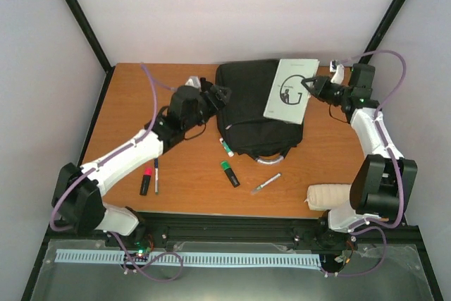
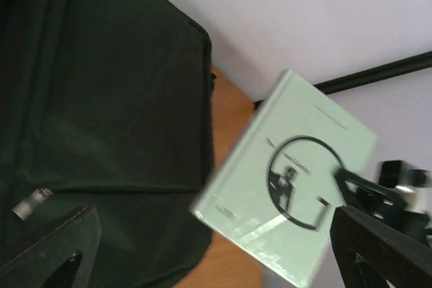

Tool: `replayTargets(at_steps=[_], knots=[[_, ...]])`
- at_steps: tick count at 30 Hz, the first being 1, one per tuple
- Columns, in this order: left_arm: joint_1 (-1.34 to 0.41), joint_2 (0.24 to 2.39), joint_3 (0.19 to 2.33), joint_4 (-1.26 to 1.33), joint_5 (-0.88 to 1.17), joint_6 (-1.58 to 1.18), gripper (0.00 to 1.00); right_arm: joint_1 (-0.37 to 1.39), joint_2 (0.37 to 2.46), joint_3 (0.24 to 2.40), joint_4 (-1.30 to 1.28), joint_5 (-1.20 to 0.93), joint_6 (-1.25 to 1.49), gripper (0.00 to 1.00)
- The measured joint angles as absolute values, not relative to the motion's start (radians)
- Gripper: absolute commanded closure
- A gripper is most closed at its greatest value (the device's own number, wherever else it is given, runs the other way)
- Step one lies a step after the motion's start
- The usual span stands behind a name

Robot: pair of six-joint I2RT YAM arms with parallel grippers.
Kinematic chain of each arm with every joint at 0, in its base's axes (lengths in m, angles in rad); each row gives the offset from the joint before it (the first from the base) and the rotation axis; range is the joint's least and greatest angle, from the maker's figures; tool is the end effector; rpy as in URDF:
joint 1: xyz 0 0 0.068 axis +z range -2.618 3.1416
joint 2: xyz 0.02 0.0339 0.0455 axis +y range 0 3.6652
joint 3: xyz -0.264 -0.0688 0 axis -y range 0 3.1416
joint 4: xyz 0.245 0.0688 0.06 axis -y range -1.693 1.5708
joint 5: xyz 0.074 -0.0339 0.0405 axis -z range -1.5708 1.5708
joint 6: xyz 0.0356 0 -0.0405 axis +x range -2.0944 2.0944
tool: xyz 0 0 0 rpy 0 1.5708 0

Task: Pack the student bag
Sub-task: Pick up the book from the center of the board, then place the book in the student bag.

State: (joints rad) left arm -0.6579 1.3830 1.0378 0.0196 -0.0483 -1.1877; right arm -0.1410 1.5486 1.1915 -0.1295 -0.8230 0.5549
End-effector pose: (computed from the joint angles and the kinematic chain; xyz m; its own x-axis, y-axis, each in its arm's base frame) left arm 0.2585 -0.1976 0.3114 -0.6275 -0.6859 -0.3685 -0.0200 0.4873 -0.8730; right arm 0.3516 -0.0236 0.3021 -0.6812 0.4586 -0.5707 -0.2202 0.6150 0.7571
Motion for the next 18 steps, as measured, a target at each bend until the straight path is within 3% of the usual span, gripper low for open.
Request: replayTargets(at_steps=[5,11,18], knots=[[-0.591,1.489,1.236,-0.21,0.057,-0.941,0.09,-0.144,1.524,1.382,-0.525,-0.811,0.159,0.97],[-0.585,1.595,1.279,-0.363,0.181,-0.785,0.11,-0.144,1.525,1.673,-0.9,-0.643,-0.223,0.97],[-0.585,1.64,1.277,-0.424,0.263,-0.736,0.11,-0.145,1.575,1.727,-1.148,-0.381,-0.426,0.97]])
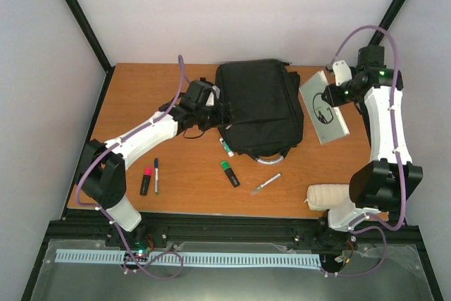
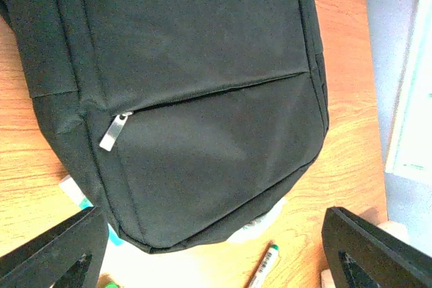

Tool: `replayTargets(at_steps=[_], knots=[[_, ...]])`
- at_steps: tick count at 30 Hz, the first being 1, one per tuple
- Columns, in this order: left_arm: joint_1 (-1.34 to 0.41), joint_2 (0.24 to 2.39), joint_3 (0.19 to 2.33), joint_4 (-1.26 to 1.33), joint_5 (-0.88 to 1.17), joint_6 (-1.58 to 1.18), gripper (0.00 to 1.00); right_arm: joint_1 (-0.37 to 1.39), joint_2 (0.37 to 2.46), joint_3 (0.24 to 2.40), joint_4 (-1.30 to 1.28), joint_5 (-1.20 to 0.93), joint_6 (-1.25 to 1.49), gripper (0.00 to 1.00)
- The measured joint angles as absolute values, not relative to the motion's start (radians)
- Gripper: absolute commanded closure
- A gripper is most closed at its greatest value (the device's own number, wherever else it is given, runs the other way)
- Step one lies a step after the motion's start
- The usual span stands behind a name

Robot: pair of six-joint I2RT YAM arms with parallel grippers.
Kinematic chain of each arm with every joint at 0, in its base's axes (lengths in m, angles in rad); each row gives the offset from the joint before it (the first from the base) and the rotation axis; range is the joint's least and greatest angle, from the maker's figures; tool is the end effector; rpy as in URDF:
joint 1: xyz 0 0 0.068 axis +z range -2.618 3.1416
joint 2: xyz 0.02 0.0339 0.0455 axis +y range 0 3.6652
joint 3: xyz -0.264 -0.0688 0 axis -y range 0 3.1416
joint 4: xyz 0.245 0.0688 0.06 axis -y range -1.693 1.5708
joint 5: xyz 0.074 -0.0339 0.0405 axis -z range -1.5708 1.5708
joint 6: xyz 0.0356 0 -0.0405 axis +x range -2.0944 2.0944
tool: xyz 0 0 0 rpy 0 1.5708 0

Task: Pack the student bag
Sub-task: Place the book in the student bag.

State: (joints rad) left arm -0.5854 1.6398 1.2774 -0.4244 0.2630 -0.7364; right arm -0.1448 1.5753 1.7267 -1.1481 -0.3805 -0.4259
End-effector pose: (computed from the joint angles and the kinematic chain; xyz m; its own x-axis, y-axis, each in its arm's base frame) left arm 0.2992 -0.2094 0.2694 -0.8984 -0.1825 -0.3995 0.1123 0.7839 -0.6106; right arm 0.3111 -0.0320 0.3839 -0.7296 -0.2813 -0.6234 -0.4030 0.9132 0.0596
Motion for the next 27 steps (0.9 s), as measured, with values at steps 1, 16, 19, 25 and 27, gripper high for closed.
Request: replayTargets(at_steps=[1,16,19,25,27], knots=[[-0.585,1.64,1.277,-0.424,0.268,-0.734,0.11,-0.145,1.589,1.712,-1.166,-0.349,-0.443,0.97],[-0.585,1.641,1.206,-0.398,0.327,-0.727,0.12,-0.146,1.687,1.502,-1.193,-0.129,-0.537,0.97],[-0.585,1.642,1.195,-0.396,0.334,-0.727,0.12,-0.145,1.702,1.478,-1.184,-0.114,-0.543,0.82],[-0.585,1.647,1.194,-0.382,0.347,-0.727,0.12,-0.145,1.703,1.46,-1.185,-0.121,-0.555,0.64],[-0.585,1.647,1.193,-0.379,0.349,-0.727,0.12,-0.146,1.703,1.448,-1.191,-0.123,-0.56,0.6]])
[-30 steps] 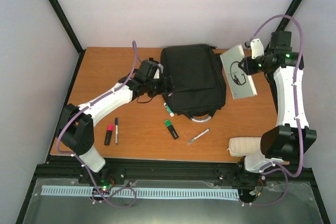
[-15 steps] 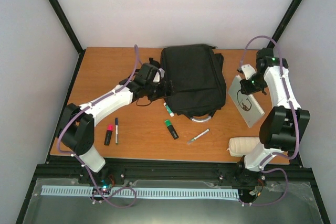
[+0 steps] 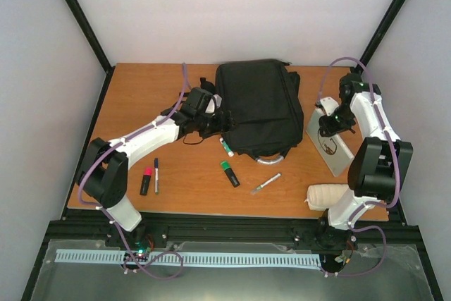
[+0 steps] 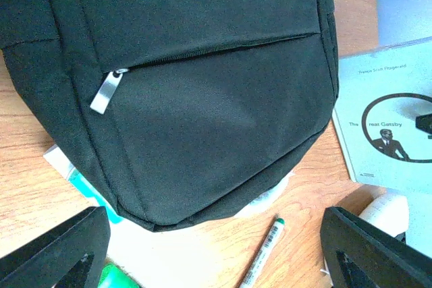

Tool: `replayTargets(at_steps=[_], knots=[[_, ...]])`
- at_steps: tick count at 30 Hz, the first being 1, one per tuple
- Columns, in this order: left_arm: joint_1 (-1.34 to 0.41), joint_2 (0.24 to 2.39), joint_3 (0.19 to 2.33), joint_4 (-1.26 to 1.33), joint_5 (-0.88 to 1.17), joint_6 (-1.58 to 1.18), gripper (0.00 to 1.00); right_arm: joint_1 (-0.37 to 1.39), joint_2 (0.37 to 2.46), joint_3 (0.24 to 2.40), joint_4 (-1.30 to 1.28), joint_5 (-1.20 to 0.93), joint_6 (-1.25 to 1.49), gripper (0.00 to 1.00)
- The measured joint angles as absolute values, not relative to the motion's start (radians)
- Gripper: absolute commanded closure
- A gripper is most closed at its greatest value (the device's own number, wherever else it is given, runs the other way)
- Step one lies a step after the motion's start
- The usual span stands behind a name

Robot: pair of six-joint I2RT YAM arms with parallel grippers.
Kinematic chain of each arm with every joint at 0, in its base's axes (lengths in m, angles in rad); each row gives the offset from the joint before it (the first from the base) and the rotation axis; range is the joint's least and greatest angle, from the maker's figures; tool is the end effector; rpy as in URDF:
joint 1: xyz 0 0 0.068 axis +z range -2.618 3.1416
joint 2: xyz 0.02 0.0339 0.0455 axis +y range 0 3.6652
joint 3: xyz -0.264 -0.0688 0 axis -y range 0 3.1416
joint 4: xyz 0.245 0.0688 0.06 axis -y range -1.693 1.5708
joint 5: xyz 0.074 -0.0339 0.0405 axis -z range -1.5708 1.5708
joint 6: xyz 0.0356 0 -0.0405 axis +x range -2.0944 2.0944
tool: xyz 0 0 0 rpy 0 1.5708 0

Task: Pack the student bag
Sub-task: Place the book in the student bag.

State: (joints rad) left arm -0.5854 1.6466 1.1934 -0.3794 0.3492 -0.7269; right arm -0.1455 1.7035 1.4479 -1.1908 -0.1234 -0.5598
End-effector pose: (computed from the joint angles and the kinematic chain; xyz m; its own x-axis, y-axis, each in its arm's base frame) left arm 0.2924 -0.2084 0.2439 -0.9333 -0.1305 -0.3347 0.1216 0.7618 -0.6363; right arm 0.3180 -0.0422 0.2628 -0.9003 -0.4007 -0.1700 -0.4122 0.9103 0.0376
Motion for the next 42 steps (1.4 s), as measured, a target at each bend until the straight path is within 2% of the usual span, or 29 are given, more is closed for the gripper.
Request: replayTargets(at_steps=[4,7,10,12,14,20,24,27,35,42], knots=[[-0.585,1.647,1.187,-0.367,0.353,-0.727,0.12,-0.146,1.694,1.418,-1.199,-0.115,-0.562,0.59],[-0.585,1.647,1.178,-0.362,0.354,-0.727,0.12,-0.149,1.678,1.394,-1.208,-0.109,-0.565,0.64],[-0.585,1.647,1.169,-0.358,0.359,-0.727,0.12,-0.155,1.657,1.376,-1.219,-0.105,-0.57,0.75],[-0.585,1.647,1.168,-0.357,0.361,-0.727,0.12,-0.159,1.645,1.371,-1.227,-0.105,-0.566,0.88],[-0.585,1.647,1.167,-0.356,0.364,-0.727,0.12,-0.165,1.637,1.37,-1.219,-0.091,-0.566,0.97],[-0.585,1.647,1.165,-0.357,0.364,-0.723,0.12,-0.184,1.633,1.368,-1.222,-0.096,-0.568,0.97],[-0.585,1.647,1.165,-0.363,0.364,-0.686,0.19,-0.212,1.628,1.421,-1.238,-0.095,-0.563,0.97],[-0.593,1.653,1.185,-0.401,0.364,-0.624,0.19,-0.236,1.589,1.459,-1.209,-0.127,-0.544,0.97],[-0.697,1.718,1.379,-0.548,0.276,-0.355,0.2,-0.273,1.383,1.367,-1.031,-0.403,-0.424,0.97],[-0.725,1.72,1.463,-0.654,0.26,-0.126,0.23,-0.321,1.351,1.196,-0.855,-0.649,-0.322,0.97]])
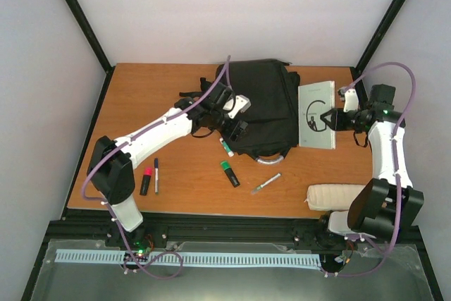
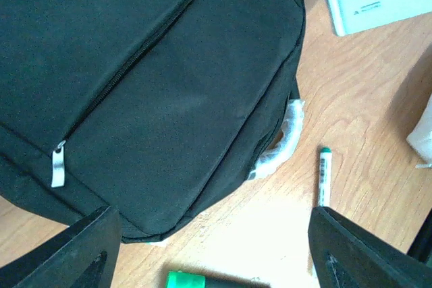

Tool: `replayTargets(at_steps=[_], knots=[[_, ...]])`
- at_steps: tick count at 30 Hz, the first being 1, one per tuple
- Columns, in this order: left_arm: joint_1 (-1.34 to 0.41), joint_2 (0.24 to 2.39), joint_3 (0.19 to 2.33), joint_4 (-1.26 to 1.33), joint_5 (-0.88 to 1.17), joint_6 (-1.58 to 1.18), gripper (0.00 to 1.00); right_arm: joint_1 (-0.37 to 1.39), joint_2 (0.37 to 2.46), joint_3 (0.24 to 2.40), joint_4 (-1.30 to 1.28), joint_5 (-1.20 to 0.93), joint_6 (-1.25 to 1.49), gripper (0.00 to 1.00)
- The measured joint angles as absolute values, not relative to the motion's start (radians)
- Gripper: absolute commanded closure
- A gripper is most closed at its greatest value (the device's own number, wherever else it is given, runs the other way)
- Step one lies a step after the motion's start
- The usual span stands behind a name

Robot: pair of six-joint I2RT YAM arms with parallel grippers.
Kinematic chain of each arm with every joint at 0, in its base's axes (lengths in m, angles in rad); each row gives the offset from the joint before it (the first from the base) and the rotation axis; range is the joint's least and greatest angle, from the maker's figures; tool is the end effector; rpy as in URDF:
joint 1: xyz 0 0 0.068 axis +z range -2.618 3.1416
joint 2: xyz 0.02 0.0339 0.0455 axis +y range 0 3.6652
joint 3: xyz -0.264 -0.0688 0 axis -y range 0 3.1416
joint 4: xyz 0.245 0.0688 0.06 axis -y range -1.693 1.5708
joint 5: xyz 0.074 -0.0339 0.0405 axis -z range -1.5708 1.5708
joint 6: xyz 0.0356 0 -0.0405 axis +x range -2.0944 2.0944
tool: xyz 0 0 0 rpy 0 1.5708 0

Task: Pack the student bag
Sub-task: Place the book in the student bag.

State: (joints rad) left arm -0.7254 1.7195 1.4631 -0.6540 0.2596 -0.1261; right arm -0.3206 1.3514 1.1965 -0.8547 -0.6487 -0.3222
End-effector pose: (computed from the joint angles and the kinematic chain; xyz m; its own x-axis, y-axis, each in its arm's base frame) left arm 0.2766 -0.2575 0.2849 -0.6817 0.4420 -0.5831 0.6787 0.6797 -0.2783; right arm 0.2615 -0.0642 0.3060 -0.7450 -0.0185 -0.6668 -0.3057 0.8979 0.3166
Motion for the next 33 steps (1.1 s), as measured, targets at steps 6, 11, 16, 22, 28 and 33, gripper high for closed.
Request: replayTargets(at_steps=[6,11,16,22,28,33], knots=[[-0.741,1.77,1.514,-0.72,0.262,0.04,0.24,-0.334,1.37,1.129,-0.774,-0.745,-0.257,0.97],[-0.753,1.857,1.557,-0.763,0.246,0.125,0.25,-0.336,1.358,1.098,-0.721,-0.757,-0.25,0.97],[-0.756,1.916,1.564,-0.784,0.222,0.171,0.27,-0.34,1.339,1.056,-0.703,-0.76,-0.271,0.97],[-0.794,1.961,1.571,-0.783,0.181,0.213,0.26,-0.345,1.341,1.05,-0.703,-0.787,-0.298,0.97],[-0.847,2.019,1.621,-0.787,0.107,0.259,0.33,-0.347,1.349,1.05,-0.703,-0.804,-0.307,0.97],[-0.851,2.076,1.695,-0.805,0.08,0.286,0.34,-0.347,1.353,1.05,-0.709,-0.815,-0.309,0.97]])
